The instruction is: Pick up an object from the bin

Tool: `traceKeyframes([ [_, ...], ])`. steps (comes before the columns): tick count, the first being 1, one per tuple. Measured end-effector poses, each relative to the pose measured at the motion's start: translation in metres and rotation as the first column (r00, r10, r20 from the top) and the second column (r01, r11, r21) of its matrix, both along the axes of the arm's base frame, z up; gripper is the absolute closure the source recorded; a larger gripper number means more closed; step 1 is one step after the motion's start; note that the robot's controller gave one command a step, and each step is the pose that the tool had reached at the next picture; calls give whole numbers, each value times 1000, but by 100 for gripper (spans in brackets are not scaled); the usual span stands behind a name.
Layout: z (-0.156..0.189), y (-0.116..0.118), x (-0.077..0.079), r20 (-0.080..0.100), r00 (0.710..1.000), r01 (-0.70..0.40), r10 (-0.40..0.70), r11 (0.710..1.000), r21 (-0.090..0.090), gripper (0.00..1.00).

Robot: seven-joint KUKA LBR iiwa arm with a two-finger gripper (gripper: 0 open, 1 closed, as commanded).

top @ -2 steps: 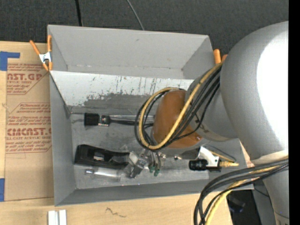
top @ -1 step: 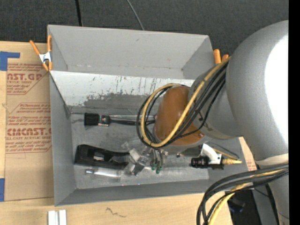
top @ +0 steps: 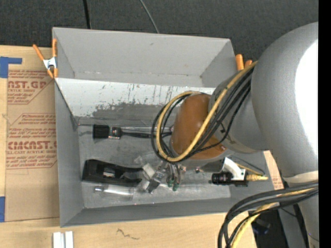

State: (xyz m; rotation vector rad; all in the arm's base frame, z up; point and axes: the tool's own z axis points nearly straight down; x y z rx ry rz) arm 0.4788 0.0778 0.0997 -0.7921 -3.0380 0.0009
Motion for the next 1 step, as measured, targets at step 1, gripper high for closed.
traceKeyframes([
  [1, 7, 0, 0, 0, 1000, 0, 0, 1000, 0, 100],
])
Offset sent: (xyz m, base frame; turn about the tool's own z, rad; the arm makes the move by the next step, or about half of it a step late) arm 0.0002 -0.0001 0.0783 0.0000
